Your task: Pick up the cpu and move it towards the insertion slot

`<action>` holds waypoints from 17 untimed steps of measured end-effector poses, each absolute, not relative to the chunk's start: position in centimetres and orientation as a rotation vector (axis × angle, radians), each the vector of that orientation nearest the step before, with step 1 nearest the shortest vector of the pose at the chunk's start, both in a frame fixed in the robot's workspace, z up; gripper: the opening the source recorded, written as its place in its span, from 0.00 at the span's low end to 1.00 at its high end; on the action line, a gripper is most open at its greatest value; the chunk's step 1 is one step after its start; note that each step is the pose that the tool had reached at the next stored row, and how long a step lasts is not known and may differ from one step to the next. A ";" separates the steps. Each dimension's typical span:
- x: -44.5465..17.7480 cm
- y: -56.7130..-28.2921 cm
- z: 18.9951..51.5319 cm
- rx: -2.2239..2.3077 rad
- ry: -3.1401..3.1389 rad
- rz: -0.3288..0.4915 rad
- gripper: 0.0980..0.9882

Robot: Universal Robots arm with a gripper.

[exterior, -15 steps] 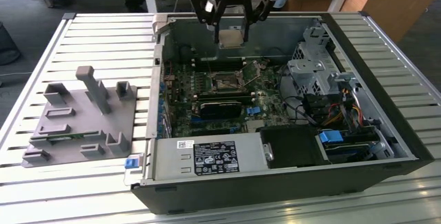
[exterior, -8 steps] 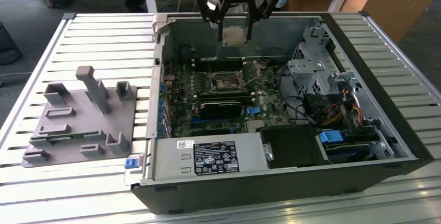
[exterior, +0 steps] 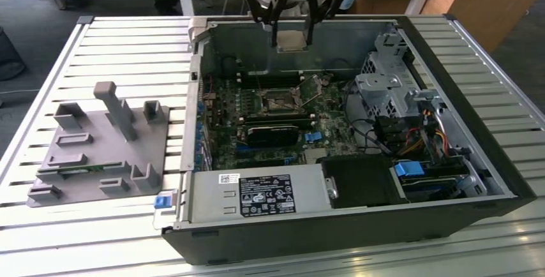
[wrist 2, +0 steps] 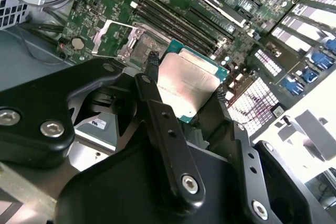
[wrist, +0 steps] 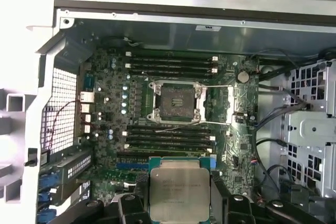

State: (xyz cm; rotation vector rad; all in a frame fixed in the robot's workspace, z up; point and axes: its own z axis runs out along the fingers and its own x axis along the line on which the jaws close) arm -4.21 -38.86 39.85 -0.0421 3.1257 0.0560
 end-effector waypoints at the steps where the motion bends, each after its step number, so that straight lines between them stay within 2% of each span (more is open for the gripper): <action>1: -4.2 -38.7 39.8 -0.042 3.126 0.056 0.50; 17: -4.0 -34.7 39.7 -0.042 3.126 0.056 0.50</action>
